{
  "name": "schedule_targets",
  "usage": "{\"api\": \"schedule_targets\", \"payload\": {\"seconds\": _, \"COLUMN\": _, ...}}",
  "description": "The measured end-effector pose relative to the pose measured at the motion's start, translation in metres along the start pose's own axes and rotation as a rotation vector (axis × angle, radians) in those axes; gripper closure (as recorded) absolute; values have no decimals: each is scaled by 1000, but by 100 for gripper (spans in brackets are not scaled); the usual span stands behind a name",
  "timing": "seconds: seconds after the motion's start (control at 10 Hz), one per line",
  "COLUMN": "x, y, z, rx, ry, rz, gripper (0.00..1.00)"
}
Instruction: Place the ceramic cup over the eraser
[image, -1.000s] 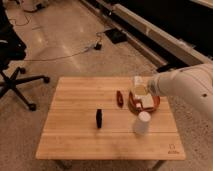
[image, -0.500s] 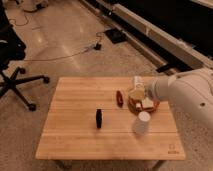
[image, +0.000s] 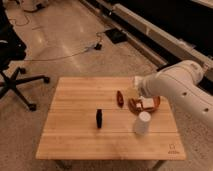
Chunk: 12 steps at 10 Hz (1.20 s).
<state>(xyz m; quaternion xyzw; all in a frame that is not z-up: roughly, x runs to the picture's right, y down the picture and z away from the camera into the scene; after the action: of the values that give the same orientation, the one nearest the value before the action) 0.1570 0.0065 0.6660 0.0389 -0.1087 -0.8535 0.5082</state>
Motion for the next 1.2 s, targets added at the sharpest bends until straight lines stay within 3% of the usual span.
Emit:
{"api": "schedule_targets", "payload": {"seconds": 0.5, "x": -50, "y": 34, "z": 30, "rx": -24, "ry": -134, "rz": 39, "gripper": 33}}
{"api": "schedule_targets", "payload": {"seconds": 1.2, "x": -105, "y": 30, "z": 63, "rx": 4, "ry": -335, "rz": -2, "gripper": 33}}
